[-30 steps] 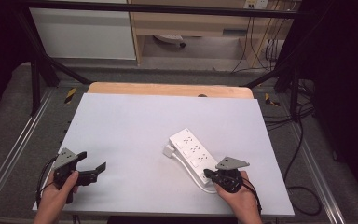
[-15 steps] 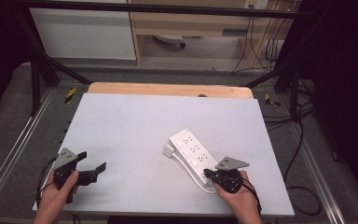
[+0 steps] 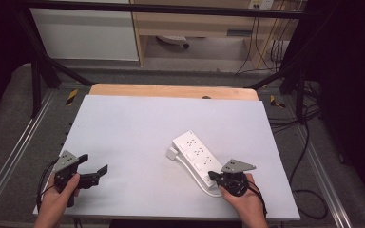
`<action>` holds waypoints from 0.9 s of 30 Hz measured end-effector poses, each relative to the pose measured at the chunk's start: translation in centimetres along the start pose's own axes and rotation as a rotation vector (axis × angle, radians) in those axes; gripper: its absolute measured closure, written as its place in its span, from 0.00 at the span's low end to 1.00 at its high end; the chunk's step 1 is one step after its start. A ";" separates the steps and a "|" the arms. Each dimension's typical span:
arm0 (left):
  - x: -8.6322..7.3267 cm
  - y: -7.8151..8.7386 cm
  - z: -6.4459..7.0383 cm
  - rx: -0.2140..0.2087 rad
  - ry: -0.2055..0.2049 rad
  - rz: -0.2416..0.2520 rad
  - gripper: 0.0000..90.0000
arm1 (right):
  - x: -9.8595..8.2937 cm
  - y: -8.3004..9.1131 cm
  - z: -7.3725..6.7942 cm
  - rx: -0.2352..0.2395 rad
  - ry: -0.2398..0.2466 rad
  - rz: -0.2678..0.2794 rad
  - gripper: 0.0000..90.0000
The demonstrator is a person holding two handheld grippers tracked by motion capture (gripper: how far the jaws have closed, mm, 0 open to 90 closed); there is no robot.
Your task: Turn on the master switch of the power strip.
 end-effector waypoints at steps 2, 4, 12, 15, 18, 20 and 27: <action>0.0 0.0 0.0 0.000 0.001 0.000 0.09 | 0.0 0.0 0.1 -0.005 -0.001 0.004 1.00; 0.0 0.0 0.0 0.000 0.001 0.000 0.09 | 0.0 0.0 0.2 -0.007 -0.003 0.005 1.00; 0.0 0.0 0.0 0.001 0.002 0.002 0.09 | 0.7 0.3 0.2 0.003 -0.006 0.050 1.00; 0.1 0.0 0.0 -0.001 0.003 0.003 0.09 | 1.0 0.4 0.3 0.009 -0.015 0.069 1.00; 0.1 0.0 0.0 -0.002 0.002 0.003 0.09 | 1.4 0.5 0.4 0.009 -0.009 0.085 1.00; 0.1 0.0 0.1 -0.001 0.001 0.003 0.09 | 1.6 0.5 0.4 0.008 -0.004 0.097 1.00; 0.1 0.0 0.1 -0.002 -0.001 0.005 0.09 | 2.3 0.5 0.8 0.002 -0.007 0.122 1.00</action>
Point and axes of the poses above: each handheld gripper's, and its own axes: y roughly backward along the jaws, x roughly out of its top, z roughly to its right, the point moved 10 cm from there along -y, roughly forward along the jaws, and after that the axes turned 3 degrees about -z, right-handed, at the moved point
